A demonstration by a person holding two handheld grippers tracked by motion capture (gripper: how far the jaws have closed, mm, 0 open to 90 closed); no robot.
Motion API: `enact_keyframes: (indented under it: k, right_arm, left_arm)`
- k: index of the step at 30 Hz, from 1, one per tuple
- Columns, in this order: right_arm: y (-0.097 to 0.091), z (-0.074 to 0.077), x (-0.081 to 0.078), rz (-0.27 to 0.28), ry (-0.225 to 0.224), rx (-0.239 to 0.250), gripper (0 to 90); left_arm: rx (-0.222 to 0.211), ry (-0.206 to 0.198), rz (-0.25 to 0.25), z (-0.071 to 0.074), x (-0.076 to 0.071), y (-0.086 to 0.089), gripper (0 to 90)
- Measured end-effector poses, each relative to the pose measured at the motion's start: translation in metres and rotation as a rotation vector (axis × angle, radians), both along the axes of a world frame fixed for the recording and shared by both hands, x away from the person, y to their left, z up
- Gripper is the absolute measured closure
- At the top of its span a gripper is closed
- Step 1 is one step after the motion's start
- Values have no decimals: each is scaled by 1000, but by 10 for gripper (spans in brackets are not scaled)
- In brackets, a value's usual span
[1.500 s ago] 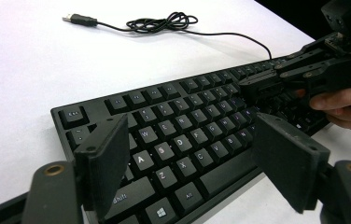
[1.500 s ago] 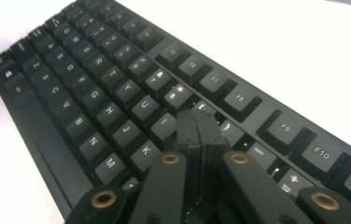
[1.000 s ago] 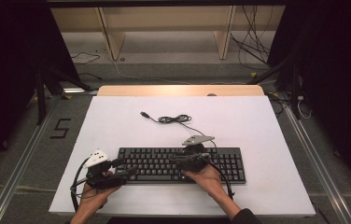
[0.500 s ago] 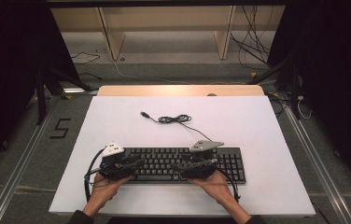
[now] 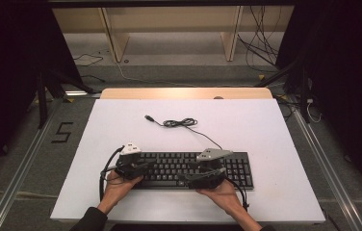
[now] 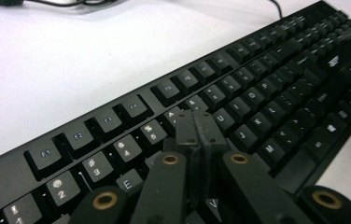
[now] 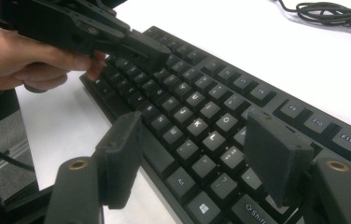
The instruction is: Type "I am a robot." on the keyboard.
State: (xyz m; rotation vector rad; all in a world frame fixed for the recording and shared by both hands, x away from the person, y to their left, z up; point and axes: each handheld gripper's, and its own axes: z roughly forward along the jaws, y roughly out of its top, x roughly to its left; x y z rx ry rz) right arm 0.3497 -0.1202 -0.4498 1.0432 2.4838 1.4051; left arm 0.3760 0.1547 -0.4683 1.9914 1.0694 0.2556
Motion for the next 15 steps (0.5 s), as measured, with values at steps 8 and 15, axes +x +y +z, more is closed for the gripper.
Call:
enact_keyframes:
  k: [8, 15]
  right_arm:
    - [-1, 0, -3, 0, -2, 4, 377]
    - [-3, 0, -3, -6, -3, 6, 377]
  left_arm:
    - [20, 15, -5, -3, 5, -1, 889]
    - [22, 27, 1, -6, 8, -3, 889]
